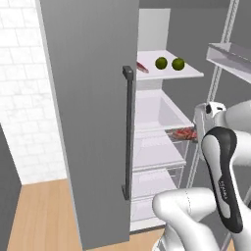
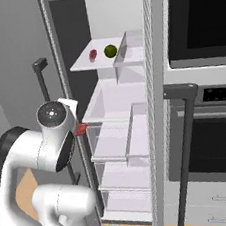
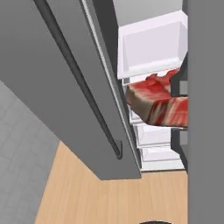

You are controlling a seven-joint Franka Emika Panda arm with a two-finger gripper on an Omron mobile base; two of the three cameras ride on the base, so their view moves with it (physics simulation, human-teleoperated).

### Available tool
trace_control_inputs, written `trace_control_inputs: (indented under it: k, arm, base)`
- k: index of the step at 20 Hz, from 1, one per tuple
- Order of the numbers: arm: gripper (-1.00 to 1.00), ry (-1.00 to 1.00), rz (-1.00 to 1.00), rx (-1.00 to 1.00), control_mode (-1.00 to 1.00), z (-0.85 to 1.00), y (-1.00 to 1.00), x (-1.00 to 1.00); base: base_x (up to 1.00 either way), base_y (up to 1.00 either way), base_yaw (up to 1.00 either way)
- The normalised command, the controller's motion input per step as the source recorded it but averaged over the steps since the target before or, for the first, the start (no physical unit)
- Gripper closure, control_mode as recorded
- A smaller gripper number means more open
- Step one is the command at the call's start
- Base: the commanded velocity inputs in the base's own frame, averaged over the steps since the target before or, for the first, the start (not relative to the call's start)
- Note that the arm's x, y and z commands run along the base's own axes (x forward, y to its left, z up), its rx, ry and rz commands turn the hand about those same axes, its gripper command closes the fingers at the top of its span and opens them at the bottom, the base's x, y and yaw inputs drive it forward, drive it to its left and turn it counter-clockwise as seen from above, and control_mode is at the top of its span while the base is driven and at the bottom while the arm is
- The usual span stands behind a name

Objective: Place one lime and one steak in each tupperware on the nearby counter, to pack two identical lunches.

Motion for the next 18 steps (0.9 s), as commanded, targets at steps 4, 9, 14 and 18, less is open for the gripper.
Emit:
trace_control_inputs:
  k: [4,9,14,18]
  arm:
    - [1.0,0.0,0.0,0.0,1.0,0.0,0.0,0.0]
    - [1.0,0.0,0.0,0.0,1.0,0.0,0.0,0.0]
    - [1.0,0.0,0.0,0.0,1.0,0.0,0.0,0.0]
    - [1.0,0.0,0.0,0.0,1.0,0.0,0.0,0.0]
  base:
    - [-1.0,-0.03,-0.08]
    - [-1.0,-0.59,-0.17]
    - [-0.93,-0.96,-0.32]
    - [-0.51,-1.0,-0.41]
